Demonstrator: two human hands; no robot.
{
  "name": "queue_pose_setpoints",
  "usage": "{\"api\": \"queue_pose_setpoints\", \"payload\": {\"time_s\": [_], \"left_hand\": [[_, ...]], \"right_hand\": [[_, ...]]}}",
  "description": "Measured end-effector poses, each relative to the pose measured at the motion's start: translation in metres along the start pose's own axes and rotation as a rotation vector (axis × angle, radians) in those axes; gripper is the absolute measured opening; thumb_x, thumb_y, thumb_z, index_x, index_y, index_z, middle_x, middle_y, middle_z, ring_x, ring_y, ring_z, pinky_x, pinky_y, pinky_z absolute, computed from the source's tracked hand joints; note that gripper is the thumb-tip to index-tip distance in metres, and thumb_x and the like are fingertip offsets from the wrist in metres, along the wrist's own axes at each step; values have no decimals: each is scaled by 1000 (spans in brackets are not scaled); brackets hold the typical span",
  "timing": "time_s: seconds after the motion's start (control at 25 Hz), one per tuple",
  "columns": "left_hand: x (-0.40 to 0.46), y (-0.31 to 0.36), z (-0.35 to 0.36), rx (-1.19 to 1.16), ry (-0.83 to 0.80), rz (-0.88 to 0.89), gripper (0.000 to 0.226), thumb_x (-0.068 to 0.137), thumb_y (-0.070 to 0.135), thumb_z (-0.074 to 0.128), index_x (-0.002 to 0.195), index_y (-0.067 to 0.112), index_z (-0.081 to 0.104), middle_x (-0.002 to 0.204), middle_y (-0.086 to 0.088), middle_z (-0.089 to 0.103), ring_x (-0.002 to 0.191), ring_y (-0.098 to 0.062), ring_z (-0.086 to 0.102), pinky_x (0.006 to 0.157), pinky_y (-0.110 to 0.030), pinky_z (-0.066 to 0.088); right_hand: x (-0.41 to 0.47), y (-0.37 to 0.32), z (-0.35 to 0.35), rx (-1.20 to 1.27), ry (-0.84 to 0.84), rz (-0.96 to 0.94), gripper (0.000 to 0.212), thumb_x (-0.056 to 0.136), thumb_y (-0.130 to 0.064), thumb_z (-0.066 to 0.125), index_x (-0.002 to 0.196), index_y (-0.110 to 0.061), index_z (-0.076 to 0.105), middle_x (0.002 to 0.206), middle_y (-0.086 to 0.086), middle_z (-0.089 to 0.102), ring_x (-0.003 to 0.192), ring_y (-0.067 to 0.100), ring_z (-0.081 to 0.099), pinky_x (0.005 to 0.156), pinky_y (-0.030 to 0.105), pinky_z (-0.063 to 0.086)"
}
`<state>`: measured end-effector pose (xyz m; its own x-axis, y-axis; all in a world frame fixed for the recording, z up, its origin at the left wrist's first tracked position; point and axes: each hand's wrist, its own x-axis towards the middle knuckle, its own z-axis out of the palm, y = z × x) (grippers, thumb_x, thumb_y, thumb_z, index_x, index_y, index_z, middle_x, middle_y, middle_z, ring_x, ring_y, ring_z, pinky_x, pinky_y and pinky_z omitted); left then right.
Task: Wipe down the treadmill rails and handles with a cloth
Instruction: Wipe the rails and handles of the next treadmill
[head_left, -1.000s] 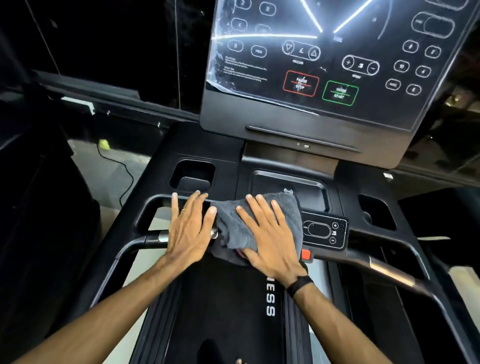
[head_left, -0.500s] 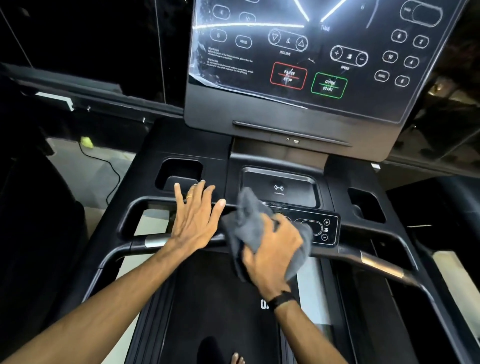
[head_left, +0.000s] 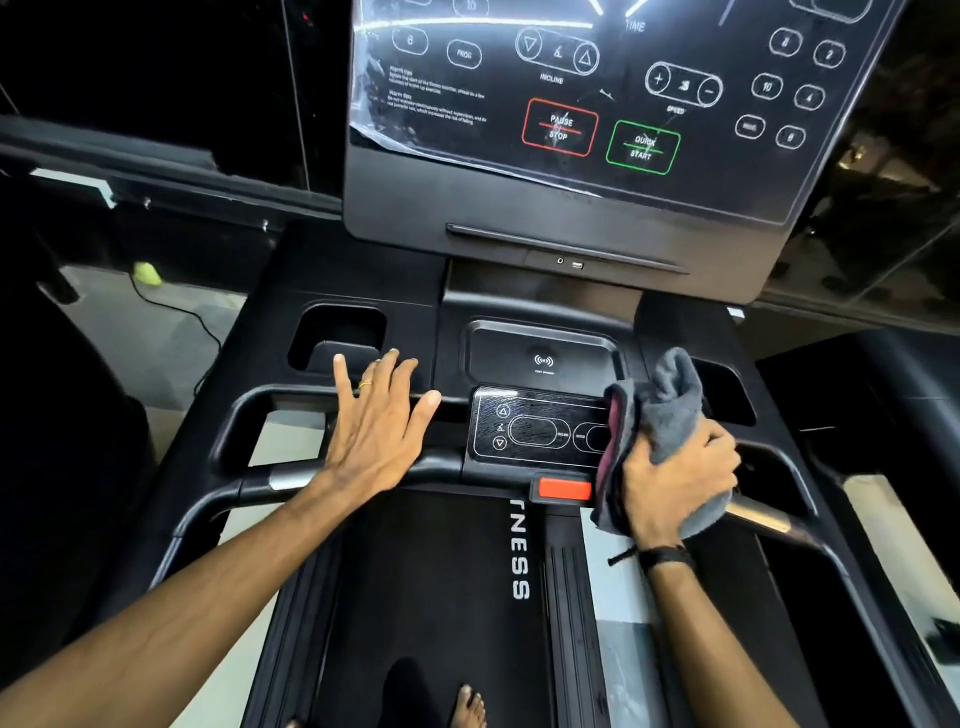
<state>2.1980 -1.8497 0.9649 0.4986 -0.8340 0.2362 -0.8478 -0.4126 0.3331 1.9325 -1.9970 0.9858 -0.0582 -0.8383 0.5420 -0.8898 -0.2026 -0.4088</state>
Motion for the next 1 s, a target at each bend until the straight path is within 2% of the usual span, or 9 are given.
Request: {"api": "queue_pose_setpoints", "payload": {"time_s": [0.08, 0.2, 0.36, 0.52, 0.64, 0.72, 0.76, 0.88, 1.0], "left_hand": [[0, 0, 0, 2, -1, 23, 76, 100, 58, 6, 142, 7, 43, 150, -17, 42, 135, -33, 45, 120, -59, -4], [1, 0, -1, -49, 5, 16, 75, 100, 58, 7, 142, 7, 43, 150, -15, 42, 136, -31, 44, 120, -59, -5], [-2, 0, -1, -100, 23, 19, 74, 100, 54, 6, 143, 7, 43, 150, -14, 44, 139, -28, 41, 120, -57, -7], [-3, -3, -3, -170, 84, 1, 67, 100, 47, 10, 138, 9, 50, 146, -11, 48, 137, -27, 43, 121, -53, -8], [-7, 0, -13, -407, 195, -59, 59, 97, 45, 18, 121, 15, 63, 132, -3, 60, 127, -21, 51, 122, -50, 2], [-7, 8, -28, -567, 228, -109, 56, 93, 51, 22, 106, 22, 68, 112, 1, 68, 113, -16, 53, 116, -46, 21], [-5, 15, -38, -588, 173, -128, 56, 90, 59, 24, 97, 25, 68, 99, 3, 68, 105, -14, 50, 109, -42, 28], [5, 35, -60, -510, -94, -234, 49, 80, 74, 46, 82, 29, 64, 81, 10, 56, 101, -16, 35, 90, -34, 33], [12, 42, -59, -503, -153, -273, 19, 85, 41, 64, 78, 24, 66, 78, 13, 59, 101, -22, 43, 81, -34, 34]], "right_hand": [[-10, -25, -3, 0, 6, -34, 44, 73, -36, 64, 107, -11, 53, 103, 16, 55, 88, 37, 52, 76, 47, 43], [-27, -72, -7, 43, -107, -187, 45, 67, -36, 62, 105, -13, 63, 101, 9, 58, 87, 33, 53, 76, 47, 45], [-63, -115, -3, 213, -221, -347, 48, 66, -33, 68, 112, -20, 63, 115, 5, 56, 103, 27, 48, 88, 41, 38], [-78, -119, -1, 303, -293, -411, 56, 64, -34, 73, 118, -23, 60, 121, 2, 50, 111, 26, 45, 96, 40, 33], [-78, -113, -6, 311, -353, -445, 66, 72, -60, 71, 128, -27, 56, 128, 2, 45, 121, 22, 40, 103, 43, 31], [-78, -103, -15, 347, -474, -515, 88, 74, -82, 54, 143, -28, 46, 142, 0, 39, 134, 16, 32, 113, 36, 21], [-76, -95, -19, 417, -536, -538, 92, 78, -84, 44, 149, -27, 39, 149, -1, 35, 140, 13, 27, 116, 33, 16], [-67, -71, -26, 718, -602, -419, 73, 98, -66, 31, 154, -18, 34, 157, -5, 35, 146, 9, 27, 122, 36, 20], [-56, -58, -21, 757, -501, -370, 49, 103, -29, 48, 149, -10, 42, 155, -1, 39, 145, 13, 33, 118, 45, 31]]}}
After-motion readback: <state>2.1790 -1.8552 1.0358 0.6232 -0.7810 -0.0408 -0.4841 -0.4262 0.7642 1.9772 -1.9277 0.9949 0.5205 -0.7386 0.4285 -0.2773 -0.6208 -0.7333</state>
